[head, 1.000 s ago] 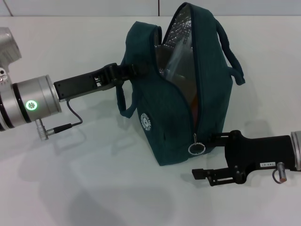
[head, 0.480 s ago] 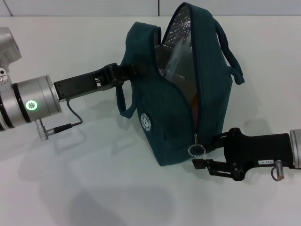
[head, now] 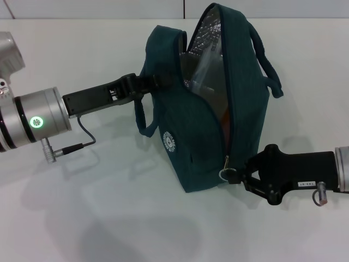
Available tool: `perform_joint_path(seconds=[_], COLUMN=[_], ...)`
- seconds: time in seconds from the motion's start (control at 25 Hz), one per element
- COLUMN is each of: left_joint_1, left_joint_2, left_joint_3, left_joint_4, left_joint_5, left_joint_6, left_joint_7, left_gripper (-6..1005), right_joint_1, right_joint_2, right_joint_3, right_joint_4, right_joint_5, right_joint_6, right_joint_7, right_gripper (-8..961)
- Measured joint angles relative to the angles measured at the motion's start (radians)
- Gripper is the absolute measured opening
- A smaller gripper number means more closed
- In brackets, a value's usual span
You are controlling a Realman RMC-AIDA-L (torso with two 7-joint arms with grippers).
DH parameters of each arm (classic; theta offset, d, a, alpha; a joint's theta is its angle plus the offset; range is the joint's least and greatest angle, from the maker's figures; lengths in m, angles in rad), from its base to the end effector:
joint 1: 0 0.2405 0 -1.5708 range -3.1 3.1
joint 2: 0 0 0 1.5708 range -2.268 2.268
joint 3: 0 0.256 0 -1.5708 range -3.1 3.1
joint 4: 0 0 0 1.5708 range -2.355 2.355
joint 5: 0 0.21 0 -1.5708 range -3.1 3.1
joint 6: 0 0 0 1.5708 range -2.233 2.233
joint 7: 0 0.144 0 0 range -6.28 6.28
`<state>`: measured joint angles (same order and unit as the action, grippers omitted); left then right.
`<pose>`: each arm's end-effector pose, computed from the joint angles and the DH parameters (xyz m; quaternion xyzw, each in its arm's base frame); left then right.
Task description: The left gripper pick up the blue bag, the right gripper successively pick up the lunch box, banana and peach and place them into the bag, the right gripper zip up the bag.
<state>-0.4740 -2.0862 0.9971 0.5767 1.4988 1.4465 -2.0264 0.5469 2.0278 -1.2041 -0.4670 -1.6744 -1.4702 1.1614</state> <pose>-0.2346 0.3327 -0.0185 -0.7624 -0.5161 -0.3901 0.0163 0.2475 0.3065 -0.0550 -0.9686 0.1172 0.2166 0.0324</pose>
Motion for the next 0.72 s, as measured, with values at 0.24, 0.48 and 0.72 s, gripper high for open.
perform_joint_path(seconds=[0.24,0.48,0.72], left_joint_1=[0.0,0.007,0.009], left_joint_2=[0.0,0.001,0.0], left_joint_3=[0.0,0.0,0.0], left_joint_4=[0.0,0.0,0.0], left_joint_5=[0.0,0.0,-0.006], left_joint_6=[0.0,0.0,0.002], left_joint_7=[0.0,0.0,0.0], left_gripper=[74,75,76], right_joint_1=[-0.004,-0.05,-0.126], right_joint_2=[0.0,-0.013,-0.014], right_joint_3=[0.0,0.036,0.05], right_joint_4=[-0.004,-0.062,-0.185], right_joint_5=[0.002,0.004,0.007], right_joint_6=[0.001,-0.062,-0.097], right_joint_7=[-0.002,-0.002,0.001], right_gripper=[7,6,9])
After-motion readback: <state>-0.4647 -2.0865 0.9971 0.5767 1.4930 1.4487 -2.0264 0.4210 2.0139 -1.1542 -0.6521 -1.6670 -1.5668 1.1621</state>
